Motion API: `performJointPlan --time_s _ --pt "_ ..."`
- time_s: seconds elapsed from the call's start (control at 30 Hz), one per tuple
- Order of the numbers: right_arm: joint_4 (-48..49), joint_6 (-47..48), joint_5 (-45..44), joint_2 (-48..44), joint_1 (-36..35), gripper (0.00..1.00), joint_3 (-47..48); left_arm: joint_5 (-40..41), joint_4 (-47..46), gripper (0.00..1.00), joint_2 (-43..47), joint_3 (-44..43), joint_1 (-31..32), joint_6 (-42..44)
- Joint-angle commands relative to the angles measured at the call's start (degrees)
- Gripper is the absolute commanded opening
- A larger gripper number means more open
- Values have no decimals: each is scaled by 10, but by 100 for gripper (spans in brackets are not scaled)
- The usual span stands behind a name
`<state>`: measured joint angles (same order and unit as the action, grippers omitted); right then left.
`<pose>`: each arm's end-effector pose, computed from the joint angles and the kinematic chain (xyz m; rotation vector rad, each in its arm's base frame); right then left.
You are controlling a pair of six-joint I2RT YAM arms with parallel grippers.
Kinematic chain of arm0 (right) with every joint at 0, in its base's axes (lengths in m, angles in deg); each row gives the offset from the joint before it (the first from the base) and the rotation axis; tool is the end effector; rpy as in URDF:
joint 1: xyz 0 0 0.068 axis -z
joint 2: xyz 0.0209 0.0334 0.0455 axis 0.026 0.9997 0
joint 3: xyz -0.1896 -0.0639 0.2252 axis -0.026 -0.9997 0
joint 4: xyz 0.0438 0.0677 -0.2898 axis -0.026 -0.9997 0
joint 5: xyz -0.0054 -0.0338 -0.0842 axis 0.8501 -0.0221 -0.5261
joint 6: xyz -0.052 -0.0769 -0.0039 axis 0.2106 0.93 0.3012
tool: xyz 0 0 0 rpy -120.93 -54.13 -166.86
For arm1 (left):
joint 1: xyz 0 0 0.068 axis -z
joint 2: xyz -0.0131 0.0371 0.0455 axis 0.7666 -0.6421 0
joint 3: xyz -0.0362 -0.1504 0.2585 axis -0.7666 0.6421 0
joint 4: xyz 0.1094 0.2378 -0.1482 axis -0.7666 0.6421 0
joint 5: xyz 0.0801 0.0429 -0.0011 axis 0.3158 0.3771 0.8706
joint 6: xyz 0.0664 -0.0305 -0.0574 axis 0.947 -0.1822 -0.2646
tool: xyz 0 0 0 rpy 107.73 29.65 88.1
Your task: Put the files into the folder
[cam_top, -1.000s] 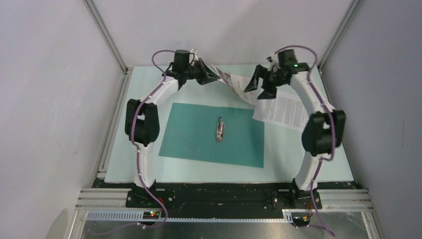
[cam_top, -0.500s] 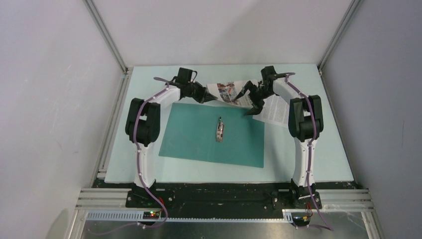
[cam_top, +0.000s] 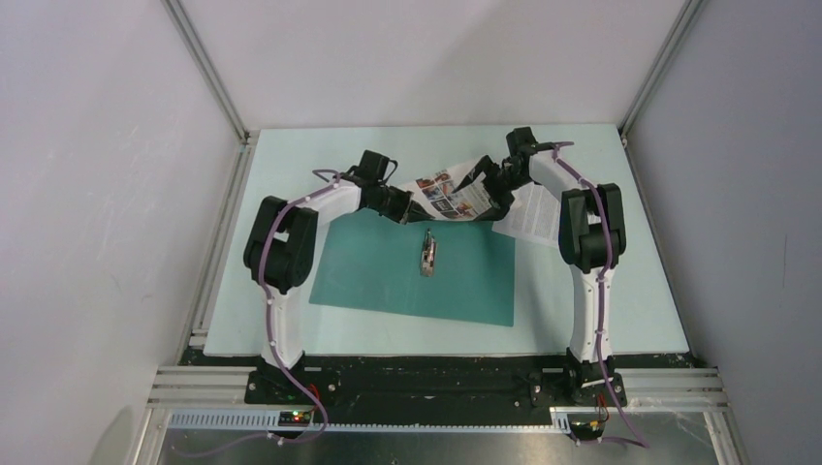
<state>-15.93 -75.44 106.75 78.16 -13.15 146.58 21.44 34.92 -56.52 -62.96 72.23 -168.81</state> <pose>0.5152 0.1583 0.1448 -0.7982 -2.7869 -1.1143 0.4463 -0.2350 0.1327 1.1894 -2.4737 1.1609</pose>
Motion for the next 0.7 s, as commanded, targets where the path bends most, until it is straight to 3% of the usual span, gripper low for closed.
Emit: performJointPlan --time_s 0.0,0.3,0.67 --pt "-28 15 -35 -34 -4 99 3 -23 17 0 42 -16 4 -34" --pt "-41 31 -38 -81 -18 100 -76 -16 16 0 41 -25 3 -49" --pt "45 12 -42 -6 -1 99 13 -61 13 0 80 3 10 -87"
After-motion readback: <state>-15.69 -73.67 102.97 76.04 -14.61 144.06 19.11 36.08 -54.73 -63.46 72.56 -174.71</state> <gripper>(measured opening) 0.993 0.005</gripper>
